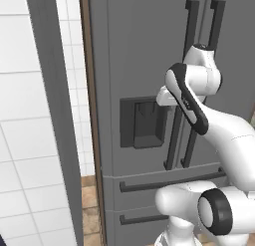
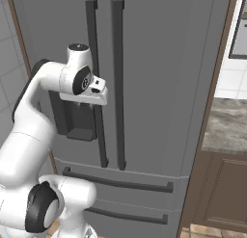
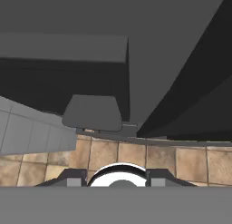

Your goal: Take the cake and donut from the fridge and place them on the empty tray on the dining counter.

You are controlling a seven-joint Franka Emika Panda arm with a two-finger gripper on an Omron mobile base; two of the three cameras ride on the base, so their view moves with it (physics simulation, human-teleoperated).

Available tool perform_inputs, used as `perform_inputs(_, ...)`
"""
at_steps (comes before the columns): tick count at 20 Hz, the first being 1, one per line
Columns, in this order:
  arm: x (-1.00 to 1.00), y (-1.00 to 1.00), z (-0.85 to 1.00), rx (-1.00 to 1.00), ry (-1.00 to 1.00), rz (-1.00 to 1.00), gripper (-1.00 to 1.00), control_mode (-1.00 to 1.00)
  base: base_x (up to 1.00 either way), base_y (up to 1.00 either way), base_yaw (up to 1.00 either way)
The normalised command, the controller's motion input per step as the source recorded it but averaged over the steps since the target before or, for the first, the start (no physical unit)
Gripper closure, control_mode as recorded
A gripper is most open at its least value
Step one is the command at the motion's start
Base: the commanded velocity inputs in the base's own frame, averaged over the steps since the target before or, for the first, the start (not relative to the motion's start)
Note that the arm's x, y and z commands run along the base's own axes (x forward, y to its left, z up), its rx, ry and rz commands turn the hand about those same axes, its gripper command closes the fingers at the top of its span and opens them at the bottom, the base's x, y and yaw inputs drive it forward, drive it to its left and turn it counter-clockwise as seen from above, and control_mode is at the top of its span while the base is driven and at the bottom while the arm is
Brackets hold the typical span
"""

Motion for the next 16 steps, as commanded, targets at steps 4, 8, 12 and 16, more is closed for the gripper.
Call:
perform_inputs(4,-0.32,-0.04,0.0,0.0,-0.04,-0.01,-1.0,-1.0,0.0,0.0,0.0)
perform_inputs(8,-0.62,-0.19,-0.03,0.0,-0.15,-0.04,-1.0,-1.0,0.0,0.0,0.0)
perform_inputs(12,-0.68,-0.28,-0.03,0.0,-0.21,-0.05,-1.0,-1.0,0.0,0.0,0.0)
perform_inputs(16,-0.62,-0.18,-0.08,0.0,-0.14,-0.04,-1.0,-1.0,0.0,0.0,0.0)
